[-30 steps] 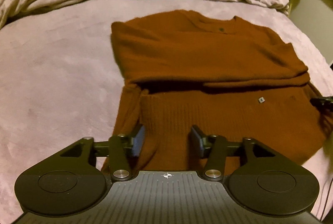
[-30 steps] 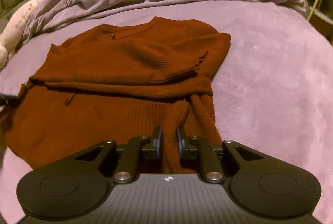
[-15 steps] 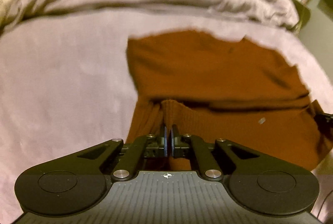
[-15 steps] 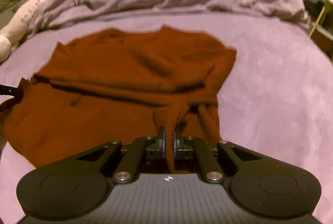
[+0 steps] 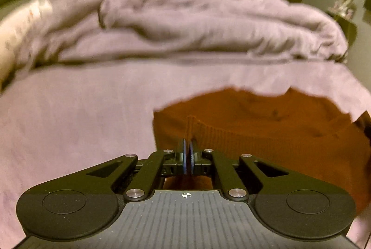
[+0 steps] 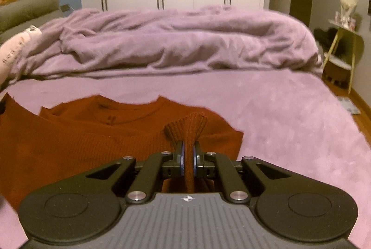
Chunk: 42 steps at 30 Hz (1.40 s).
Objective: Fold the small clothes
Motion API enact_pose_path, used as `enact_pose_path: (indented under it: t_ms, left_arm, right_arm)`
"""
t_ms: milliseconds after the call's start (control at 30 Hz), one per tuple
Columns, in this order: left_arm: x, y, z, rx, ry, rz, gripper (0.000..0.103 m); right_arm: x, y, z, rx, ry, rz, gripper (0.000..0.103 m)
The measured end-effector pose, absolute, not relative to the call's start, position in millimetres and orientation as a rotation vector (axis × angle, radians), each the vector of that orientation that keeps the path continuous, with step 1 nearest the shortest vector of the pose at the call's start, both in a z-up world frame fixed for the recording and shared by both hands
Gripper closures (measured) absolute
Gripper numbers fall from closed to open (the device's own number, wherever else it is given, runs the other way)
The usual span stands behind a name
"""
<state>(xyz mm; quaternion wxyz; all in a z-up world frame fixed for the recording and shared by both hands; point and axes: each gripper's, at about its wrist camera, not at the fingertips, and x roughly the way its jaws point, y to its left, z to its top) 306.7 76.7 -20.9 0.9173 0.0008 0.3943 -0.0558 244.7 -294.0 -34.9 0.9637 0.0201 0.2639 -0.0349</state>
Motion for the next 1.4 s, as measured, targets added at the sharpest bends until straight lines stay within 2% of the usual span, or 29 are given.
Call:
enact_pose_path:
  t_ms: [133, 200, 267, 333, 367, 433, 467, 500, 533, 567, 600, 833, 967, 1033, 1133, 1200, 1267, 1400]
  left_arm:
    - [316.2, 87.6, -56.0, -0.055, 0.904, -0.11, 0.094]
    - [314.5, 91.9, -64.2, -0.064, 0.92, -0.111, 0.064]
    - [312.6, 94.2, -67.6, -0.056, 0.906, -0.115, 0.058]
    - [315.8, 94.4, -71.0, -0.059, 0.928, -0.141, 0.048]
    - [317.8, 94.7, -72.7, -0.077, 0.94, -0.161, 0.046]
    - [317.8, 91.9, -73.8, -0.089, 0.938, -0.18, 0.05]
    - [317.1, 89.2, -74.0, -0.071, 0.939, -0.177, 0.06]
    - [316.5, 86.4, -74.5, -0.05, 0.936, -0.174, 0.079]
    - [315.2, 82.8, -74.7, -0.018, 0.934, -0.161, 0.086]
    - [314.4, 81.0, -74.4, 0.008, 0.931, -0.146, 0.091]
    - [313.7, 79.7, -72.7, 0.021, 0.925, -0.14, 0.094]
    - [306.3, 80.2, -23.0, 0.081, 0.783, -0.091, 0.1]
    - [327.5, 81.7, 14.4, 0.08, 0.657, -0.034, 0.101]
    - [348.8, 81.4, 17.1, 0.052, 0.671, -0.031, 0.101]
    - [365.9, 82.3, -7.0, 0.002, 0.777, -0.072, 0.1]
    - [362.6, 82.7, -27.1, 0.002, 0.845, -0.126, 0.088]
    - [352.6, 80.3, -50.3, 0.077, 0.874, -0.138, 0.049]
    - [340.3, 87.5, -79.3, 0.038, 0.941, -0.18, 0.05]
  right_arm:
    - [262.8, -296.6, -60.0, 0.061, 0.623, -0.056, 0.096]
    - [263.5, -296.2, -66.9, 0.06, 0.639, -0.036, 0.095]
    - [264.4, -296.4, -71.5, 0.062, 0.651, -0.023, 0.09]
    - [267.2, -294.6, -76.0, 0.049, 0.67, -0.01, 0.087]
    - [268.9, -293.3, -77.8, 0.042, 0.682, -0.005, 0.083]
    - [271.5, -291.6, -80.3, 0.039, 0.689, 0.002, 0.081]
    - [271.7, -291.2, -80.5, 0.039, 0.687, 0.0, 0.081]
    - [271.1, -290.4, -80.5, 0.036, 0.688, 0.002, 0.081]
    - [270.4, -289.7, -80.6, 0.031, 0.689, 0.005, 0.083]
    - [270.0, -288.9, -80.5, 0.022, 0.685, 0.004, 0.092]
    - [269.3, -287.6, -80.6, 0.003, 0.684, 0.004, 0.096]
    - [249.1, -280.6, -48.3, -0.064, 0.553, -0.024, 0.097]
    - [261.5, -282.3, -19.9, -0.068, 0.463, -0.048, 0.097]
    - [281.3, -284.1, -11.0, -0.066, 0.443, -0.052, 0.097]
    - [305.5, -282.9, -9.2, -0.064, 0.454, -0.08, 0.097]
    - [310.7, -282.9, -13.1, -0.049, 0.494, -0.066, 0.097]
    - [305.0, -280.5, -22.5, -0.083, 0.517, -0.033, 0.097]
    - [284.2, -282.9, -46.0, -0.069, 0.543, -0.02, 0.096]
